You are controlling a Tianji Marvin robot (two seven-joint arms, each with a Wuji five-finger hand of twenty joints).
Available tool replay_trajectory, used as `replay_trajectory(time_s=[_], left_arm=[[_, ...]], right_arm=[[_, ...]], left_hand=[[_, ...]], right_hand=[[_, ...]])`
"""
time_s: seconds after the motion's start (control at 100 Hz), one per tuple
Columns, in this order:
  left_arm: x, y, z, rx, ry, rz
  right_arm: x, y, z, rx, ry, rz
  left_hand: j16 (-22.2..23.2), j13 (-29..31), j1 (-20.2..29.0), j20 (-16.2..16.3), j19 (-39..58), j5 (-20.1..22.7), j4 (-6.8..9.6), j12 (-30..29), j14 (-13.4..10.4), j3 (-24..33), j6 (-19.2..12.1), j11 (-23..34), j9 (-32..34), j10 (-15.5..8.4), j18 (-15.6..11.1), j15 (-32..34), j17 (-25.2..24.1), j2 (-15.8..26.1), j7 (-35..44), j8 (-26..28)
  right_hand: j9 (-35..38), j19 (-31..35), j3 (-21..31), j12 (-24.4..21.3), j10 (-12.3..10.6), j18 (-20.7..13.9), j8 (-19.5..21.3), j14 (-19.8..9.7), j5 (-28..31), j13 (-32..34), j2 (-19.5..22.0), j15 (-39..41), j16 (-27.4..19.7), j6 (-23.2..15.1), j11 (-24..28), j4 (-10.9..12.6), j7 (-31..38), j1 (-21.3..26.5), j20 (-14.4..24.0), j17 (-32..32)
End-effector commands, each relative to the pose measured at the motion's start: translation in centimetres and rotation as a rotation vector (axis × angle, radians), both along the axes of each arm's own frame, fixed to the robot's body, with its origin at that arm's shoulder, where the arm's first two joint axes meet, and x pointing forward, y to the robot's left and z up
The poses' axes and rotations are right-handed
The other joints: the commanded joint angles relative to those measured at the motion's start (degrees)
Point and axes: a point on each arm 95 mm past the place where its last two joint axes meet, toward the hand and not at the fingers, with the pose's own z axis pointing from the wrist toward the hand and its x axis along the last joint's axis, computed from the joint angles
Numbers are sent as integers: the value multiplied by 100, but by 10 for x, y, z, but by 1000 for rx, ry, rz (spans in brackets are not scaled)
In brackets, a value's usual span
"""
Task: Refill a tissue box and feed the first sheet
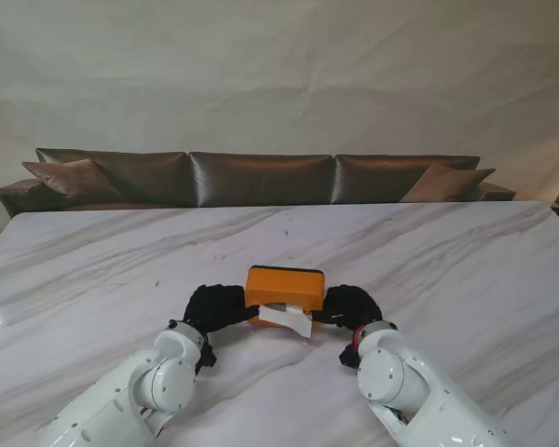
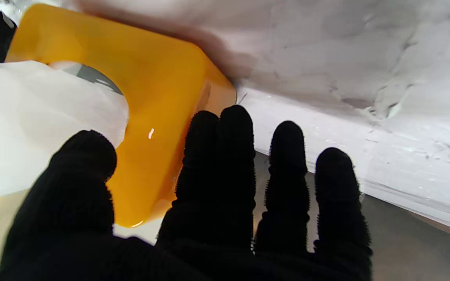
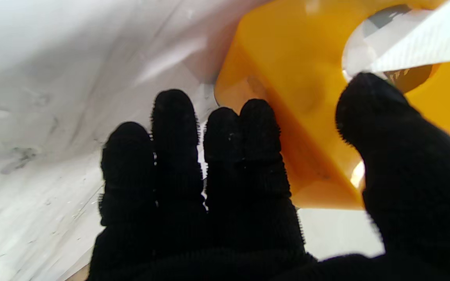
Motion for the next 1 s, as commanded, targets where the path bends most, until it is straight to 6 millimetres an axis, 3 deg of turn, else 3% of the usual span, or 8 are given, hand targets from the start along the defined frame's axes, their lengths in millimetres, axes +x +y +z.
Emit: replay_trajectory(time_s=[0.0, 0.3, 0.47, 0.65, 0.76, 0.8, 0.86, 0.99], left_arm=[[-4, -20, 9, -47, -7, -40], [-2, -19, 22, -80, -46, -29], [4, -13, 24, -80, -27, 0], [10, -5, 20, -60, 0, 25], [8, 1, 17, -27, 26, 30], [7, 4, 17, -14, 36, 34], [5, 8, 16, 6, 51, 44], [2, 18, 15, 49, 91, 66]], right_arm=[[-5, 23, 7, 57, -4, 46], [-10, 31, 21, 99, -21, 32], [-4, 29, 25, 84, -6, -1], [5, 22, 18, 63, 84, -7], [5, 17, 12, 51, 122, -10], [4, 16, 11, 43, 131, -7], [3, 13, 11, 26, 138, -4], [1, 6, 13, 0, 147, -5]], left_hand=[[131, 266, 109, 68, -299, 339, -94, 89, 8, -168, -1287, 89, 304, -389, -248, 185, 67, 278, 103, 285], [188, 909, 256, 84, -2, 1392, -109, 184, 61, -255, -1394, 360, 1232, -259, -224, 636, 480, 374, 637, 531], [165, 1026, 289, 71, 70, 1571, -91, 189, 81, -277, -1392, 395, 1410, -232, -205, 738, 564, 370, 749, 587], [62, 850, 253, 29, 23, 1307, -89, 116, 88, -308, -1388, 191, 1148, -245, -226, 596, 468, 373, 505, 523], [-108, 536, 122, -21, -64, 804, -118, -96, 69, -335, -1364, -208, 650, -255, -287, 270, 334, 385, -74, 287], [-157, 448, 72, -31, -88, 702, -138, -182, 89, -332, -1313, -311, 516, -219, -302, 171, 292, 401, -277, 166], [-227, 347, 0, -42, -121, 616, -178, -319, 133, -327, -1271, -447, 360, -185, -280, 34, 246, 422, -567, -65], [-407, 145, -92, -85, -203, 555, -261, -562, 146, -342, -1266, -759, 57, -145, -243, -292, 176, 467, -1060, -510]], right_hand=[[306, 272, 207, 72, -474, -73, -57, 41, 194, 205, -174, 224, 84, -1941, -4, -185, 43, -112, -69, 82], [1339, 704, 340, 171, -362, 92, 198, 189, 1380, 923, 598, 506, 51, -1845, 186, 147, 296, -471, -124, 635], [1799, 980, 361, 260, -288, 230, 507, 262, 1902, 1306, 877, 664, 31, -1560, 244, 312, 183, -629, -197, 953], [1706, 998, 223, 276, -228, 231, 568, 301, 1843, 1243, 895, 641, 19, -1510, 185, 344, 49, -677, -225, 880], [1477, 965, -23, 283, -162, 215, 613, 334, 1601, 1095, 867, 600, 14, -1392, 90, 355, -172, -717, -268, 772], [1282, 936, -236, 271, -110, 207, 682, 346, 1391, 978, 988, 568, 18, -1250, 12, 431, -412, -887, -291, 703], [1062, 884, -623, 254, -54, 164, 1249, 347, 1208, 850, 1274, 544, 54, -1043, -20, 751, -938, -1045, -314, 616], [708, 813, -969, 186, 31, 132, 1164, 374, 607, 655, 1462, 530, 84, -774, -136, 1037, -1515, -1548, -323, 509]])
